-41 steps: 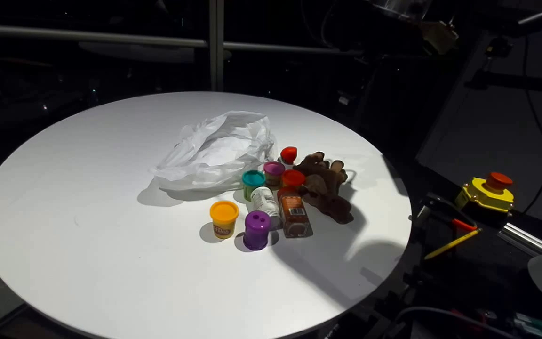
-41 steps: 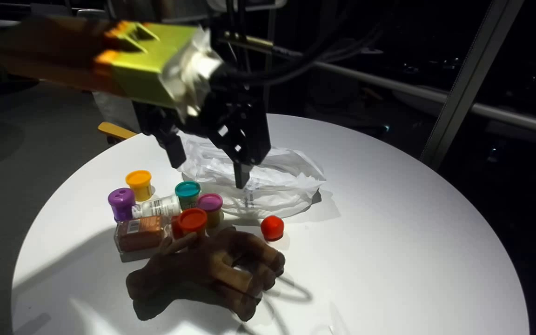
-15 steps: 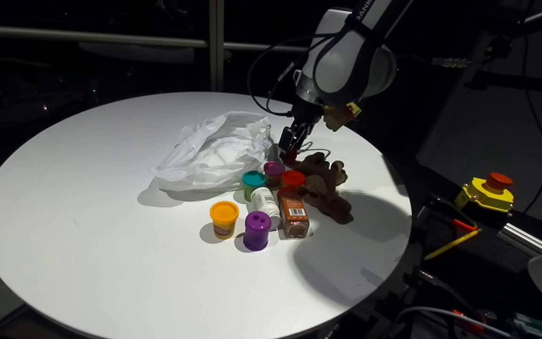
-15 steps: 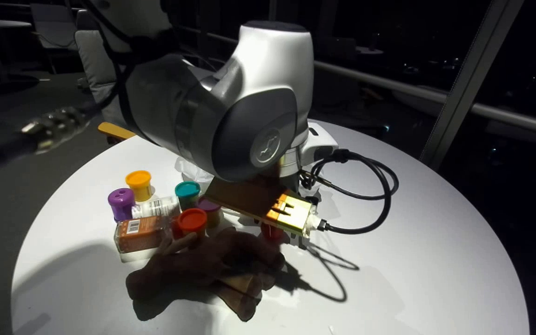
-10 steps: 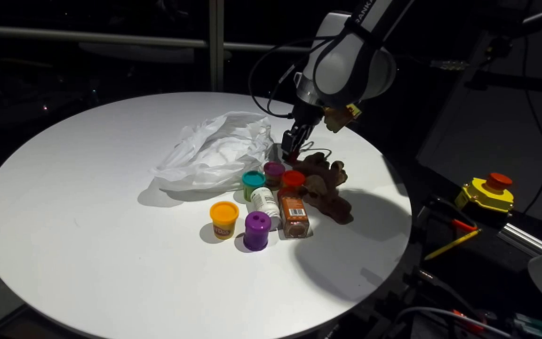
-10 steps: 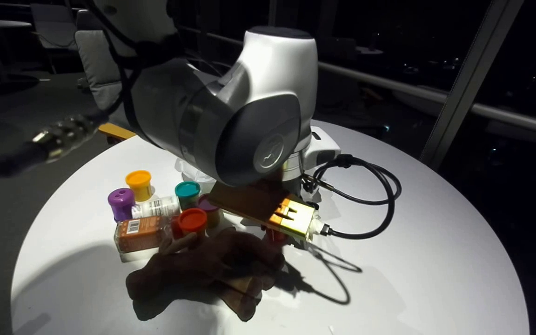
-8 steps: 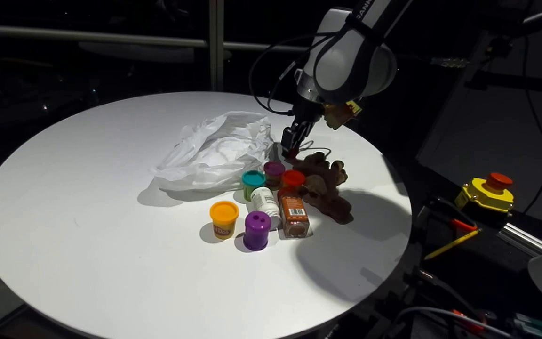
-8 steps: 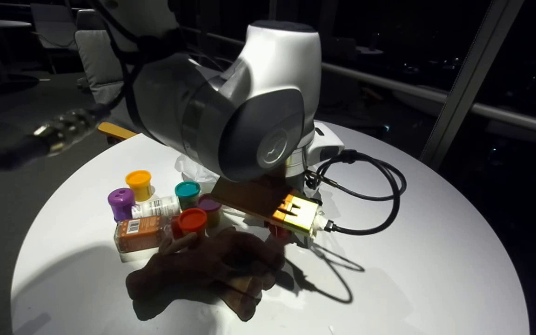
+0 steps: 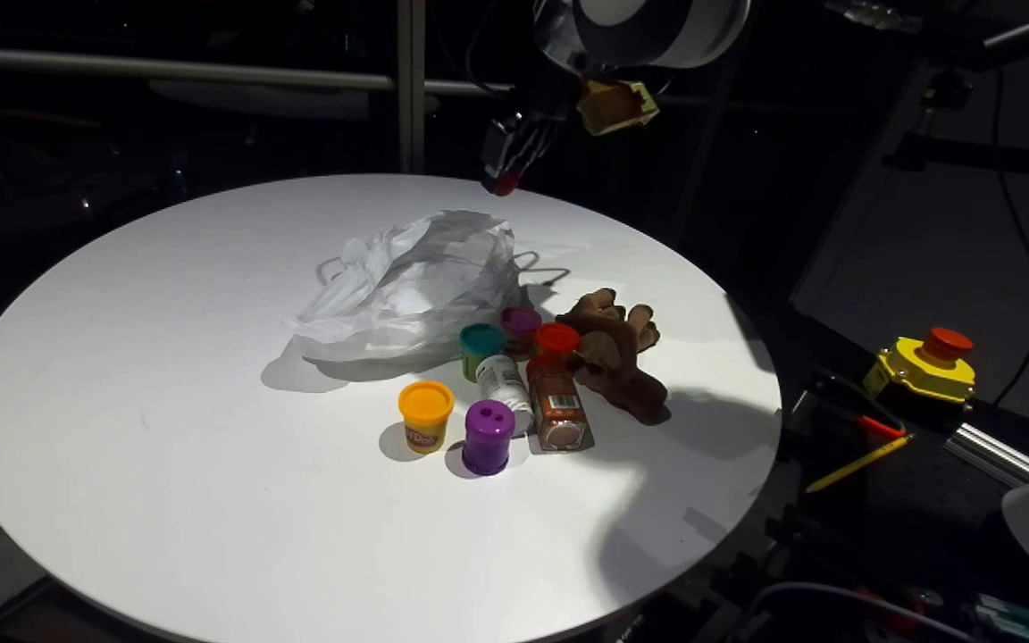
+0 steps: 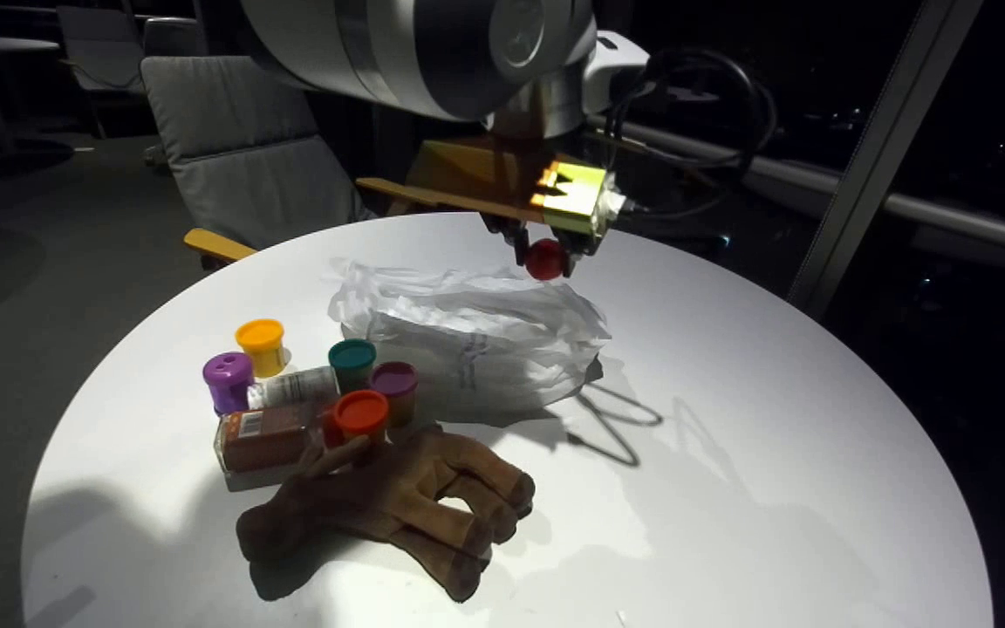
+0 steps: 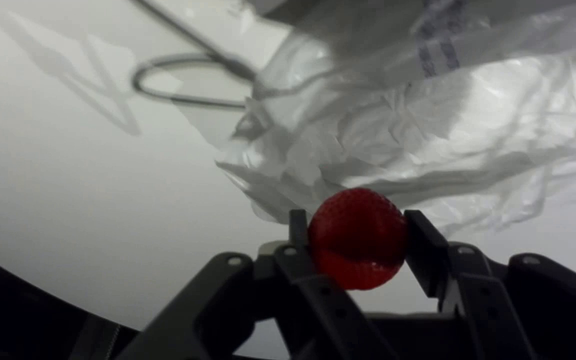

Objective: Put all the objects in the white plastic bag

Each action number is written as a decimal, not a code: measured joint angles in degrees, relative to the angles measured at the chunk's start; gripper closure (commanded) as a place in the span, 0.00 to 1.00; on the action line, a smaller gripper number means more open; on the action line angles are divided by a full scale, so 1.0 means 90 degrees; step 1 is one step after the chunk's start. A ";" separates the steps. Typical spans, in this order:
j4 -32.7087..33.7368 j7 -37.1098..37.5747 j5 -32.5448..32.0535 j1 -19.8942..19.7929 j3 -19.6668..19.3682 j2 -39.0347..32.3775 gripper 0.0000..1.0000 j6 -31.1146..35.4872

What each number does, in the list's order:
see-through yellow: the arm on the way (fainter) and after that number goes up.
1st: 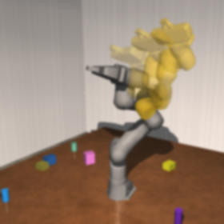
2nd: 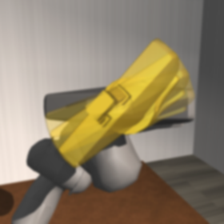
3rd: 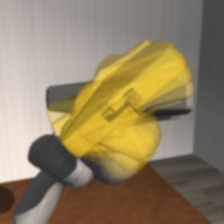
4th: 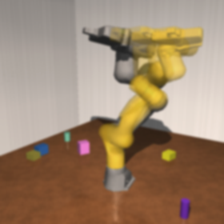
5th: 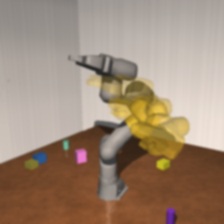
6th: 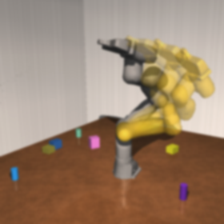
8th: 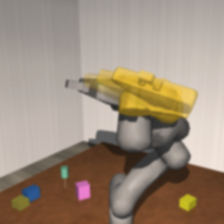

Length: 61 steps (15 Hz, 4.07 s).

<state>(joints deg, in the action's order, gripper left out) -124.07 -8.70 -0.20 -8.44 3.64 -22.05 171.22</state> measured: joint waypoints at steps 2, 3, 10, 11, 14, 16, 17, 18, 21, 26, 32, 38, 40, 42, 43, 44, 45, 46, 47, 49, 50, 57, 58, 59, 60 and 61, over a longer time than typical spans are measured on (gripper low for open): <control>0.0177 0.0192 0.0019 0.0216 0.0036 -0.0145 0.75 0.0002; 0.0253 0.0279 0.0019 0.0311 0.0020 -0.0302 0.75 0.0013; 0.1025 0.0567 0.0021 0.0464 -0.0197 -0.1806 0.70 0.0344; 0.1169 0.0608 0.0022 0.0463 -0.0205 -0.1928 0.25 0.0407; 0.1506 0.0722 0.0040 0.0467 -0.0223 -0.2046 0.11 0.0433; 0.1570 0.0745 0.0040 0.0473 -0.0287 -0.2013 0.00 0.0430; 0.1568 0.0753 0.0040 0.0472 -0.0322 -0.1985 0.00 0.0431; 0.1554 0.0774 0.0043 0.0463 -0.0345 -0.1940 0.00 0.0439; 0.1351 0.0906 0.0099 0.0458 -0.0336 -0.1547 0.00 0.0335; 0.0448 0.1102 0.0104 0.0700 -0.0316 0.0094 0.00 -0.1420; -0.1355 0.0875 0.0119 0.0980 -0.0089 0.1889 0.00 -0.2855; -0.2742 -0.0041 0.0237 0.1089 0.0068 0.1650 0.00 -0.1062; -0.2862 -0.0255 0.0257 0.1067 0.0091 0.1336 0.00 -0.0348; -0.2856 -0.0396 0.0265 0.0995 0.0163 0.1005 0.00 0.0202; -0.2838 -0.0442 0.0257 0.0954 0.0200 0.0852 0.00 0.0425; -0.2805 -0.0467 0.0218 0.0915 0.0234 0.0704 0.00 0.0599; -0.2757 -0.0471 0.0137 0.0887 0.0246 0.0568 0.00 0.0736; -0.2692 -0.0471 0.0031 0.0876 0.0241 0.0431 0.00 0.0840; -0.2608 -0.0470 -0.0090 0.0874 0.0220 0.0301 0.00 0.0916; -0.2407 -0.0470 -0.0287 0.0874 0.0166 0.0062 0.00 0.0997; -0.2292 -0.0470 -0.0367 0.0874 0.0135 -0.0043 0.00 0.1021; -0.1648 -0.0470 -0.0606 0.0878 -0.0073 -0.0574 0.34 0.1032; -0.1603 -0.0470 -0.0619 0.0879 -0.0101 -0.0634 0.42 0.1032; -0.1570 -0.0470 -0.0631 0.0879 -0.0122 -0.0686 0.49 0.1032; -0.1549 -0.0470 -0.0635 0.0879 -0.0133 -0.0729 0.58 0.1032; -0.1533 -0.0470 -0.0636 0.0879 -0.0134 -0.0754 0.65 0.1032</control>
<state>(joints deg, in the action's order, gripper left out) -137.87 -12.93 -5.92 -0.52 2.44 -28.84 180.51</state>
